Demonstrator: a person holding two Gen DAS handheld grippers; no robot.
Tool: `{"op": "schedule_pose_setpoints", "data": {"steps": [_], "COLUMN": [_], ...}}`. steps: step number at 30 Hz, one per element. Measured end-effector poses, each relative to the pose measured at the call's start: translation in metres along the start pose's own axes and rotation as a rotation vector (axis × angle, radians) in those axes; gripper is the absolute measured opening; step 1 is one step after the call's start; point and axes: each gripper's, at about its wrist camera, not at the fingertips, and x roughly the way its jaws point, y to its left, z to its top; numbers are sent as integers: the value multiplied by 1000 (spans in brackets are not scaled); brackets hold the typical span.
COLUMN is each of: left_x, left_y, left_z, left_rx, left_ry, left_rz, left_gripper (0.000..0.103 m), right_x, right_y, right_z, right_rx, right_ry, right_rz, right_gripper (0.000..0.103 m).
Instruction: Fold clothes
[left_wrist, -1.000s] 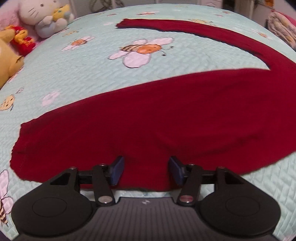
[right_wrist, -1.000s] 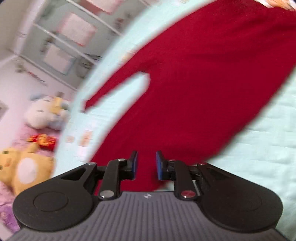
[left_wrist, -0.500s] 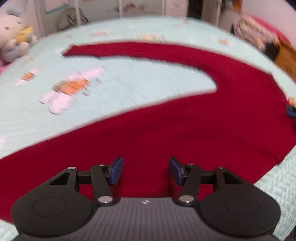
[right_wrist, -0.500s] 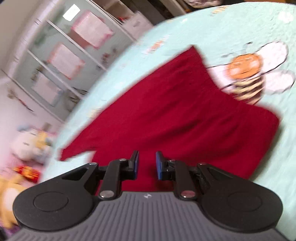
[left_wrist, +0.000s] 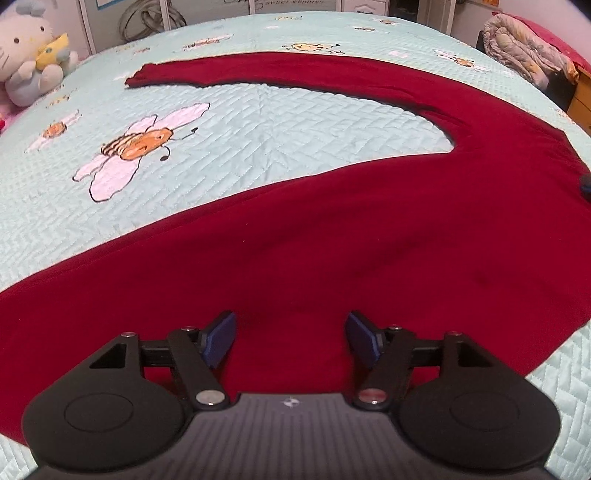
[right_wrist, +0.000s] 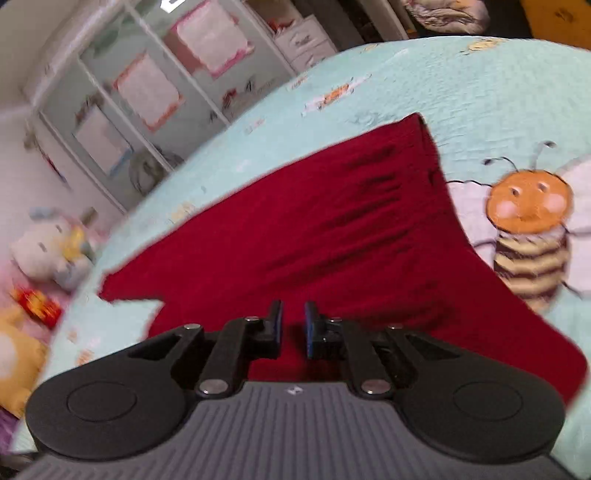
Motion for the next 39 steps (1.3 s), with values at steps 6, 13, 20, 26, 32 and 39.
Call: {"op": "schedule_pose_setpoints", "data": {"steps": [6, 13, 20, 26, 32, 39], "left_x": [1, 1, 1, -13, -29, -12], "left_y": [0, 4, -1, -16, -53, -104], "left_z": [-1, -2, 1, 7, 11, 29], "left_rx": [-8, -14, -8, -7, 104, 180], "left_ry": [-1, -8, 14, 28, -30, -58], "left_rz": [9, 3, 39, 54, -23, -127], "left_gripper": [76, 77, 78, 59, 53, 53], "right_x": [-9, -13, -53, -45, -70, -85], "right_y": [-57, -39, 15, 31, 13, 66], "right_z": [18, 16, -9, -40, -45, -53], "right_rx": [335, 258, 158, 201, 201, -61], "right_ry": [-133, -108, -125, -83, -128, -153], "right_rz": [-34, -67, -205, -140, -236, -191], "right_gripper": [2, 11, 16, 18, 14, 18]}}
